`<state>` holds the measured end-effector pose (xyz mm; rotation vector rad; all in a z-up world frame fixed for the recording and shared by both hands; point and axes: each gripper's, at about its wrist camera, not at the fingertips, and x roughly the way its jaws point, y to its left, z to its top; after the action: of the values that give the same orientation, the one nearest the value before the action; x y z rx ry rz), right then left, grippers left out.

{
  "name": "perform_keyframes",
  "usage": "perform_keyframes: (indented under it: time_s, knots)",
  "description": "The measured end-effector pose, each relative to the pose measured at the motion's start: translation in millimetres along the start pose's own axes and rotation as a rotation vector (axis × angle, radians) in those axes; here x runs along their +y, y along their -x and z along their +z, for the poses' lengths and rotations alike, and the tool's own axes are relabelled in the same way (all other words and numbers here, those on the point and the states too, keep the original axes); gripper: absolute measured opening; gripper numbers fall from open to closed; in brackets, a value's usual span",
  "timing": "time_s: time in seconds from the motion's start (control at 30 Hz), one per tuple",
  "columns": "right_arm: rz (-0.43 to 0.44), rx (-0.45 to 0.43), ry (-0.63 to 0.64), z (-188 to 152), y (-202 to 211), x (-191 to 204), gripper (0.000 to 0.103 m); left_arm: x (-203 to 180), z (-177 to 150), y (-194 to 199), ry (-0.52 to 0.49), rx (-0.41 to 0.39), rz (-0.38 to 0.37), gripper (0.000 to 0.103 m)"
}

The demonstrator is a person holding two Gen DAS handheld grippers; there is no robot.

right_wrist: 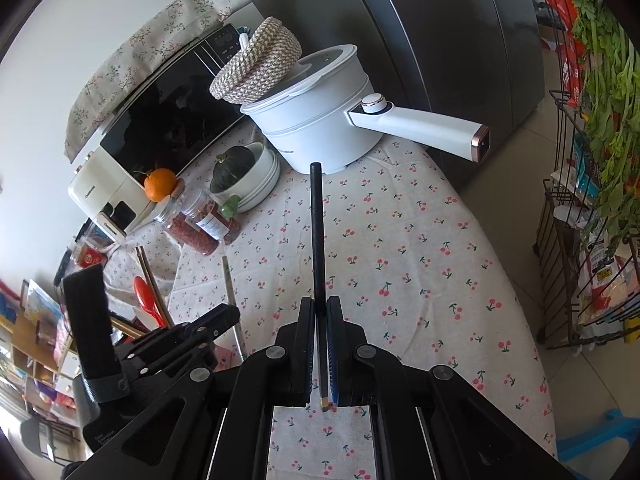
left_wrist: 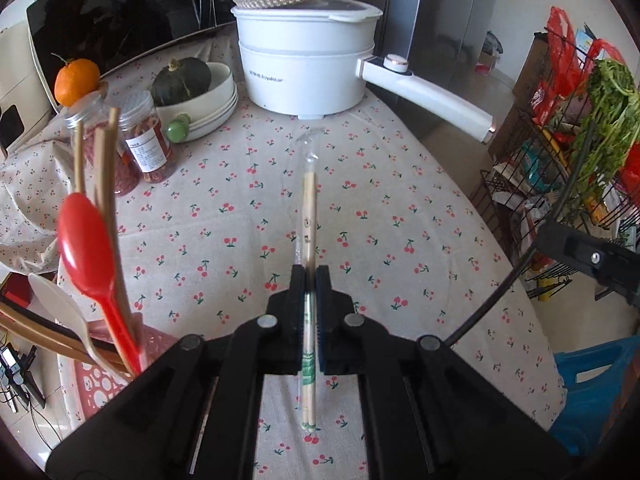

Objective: Organize utensils
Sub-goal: 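Carry the wrapped chopsticks over the basket with the left gripper while the right carries the black chopstick, then lower the wrapped chopsticks into the basket and open the left gripper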

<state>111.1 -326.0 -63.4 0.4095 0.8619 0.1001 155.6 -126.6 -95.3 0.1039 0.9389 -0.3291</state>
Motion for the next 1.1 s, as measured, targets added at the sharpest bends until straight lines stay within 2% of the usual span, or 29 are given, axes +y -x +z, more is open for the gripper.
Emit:
perform_keyframes:
  time_s: [0.27, 0.63, 0.83, 1.1]
  knots:
    - [0.004, -0.039, 0.012, -1, 15, 4, 0.006, 16, -10, 45, 0.009, -0.125, -0.067, 0.006]
    - [0.033, -0.11, 0.094, 2, 38, 33, 0.005, 51, -20, 108, 0.084, -0.31, -0.134, 0.005]
    - [0.063, -0.171, 0.174, -2, 60, 62, 0.005, 87, -28, 138, 0.128, -0.486, -0.073, 0.005]
    - [0.156, -0.21, 0.221, -10, 76, 97, 0.005, 123, -39, 148, 0.205, -0.619, 0.016, 0.006]
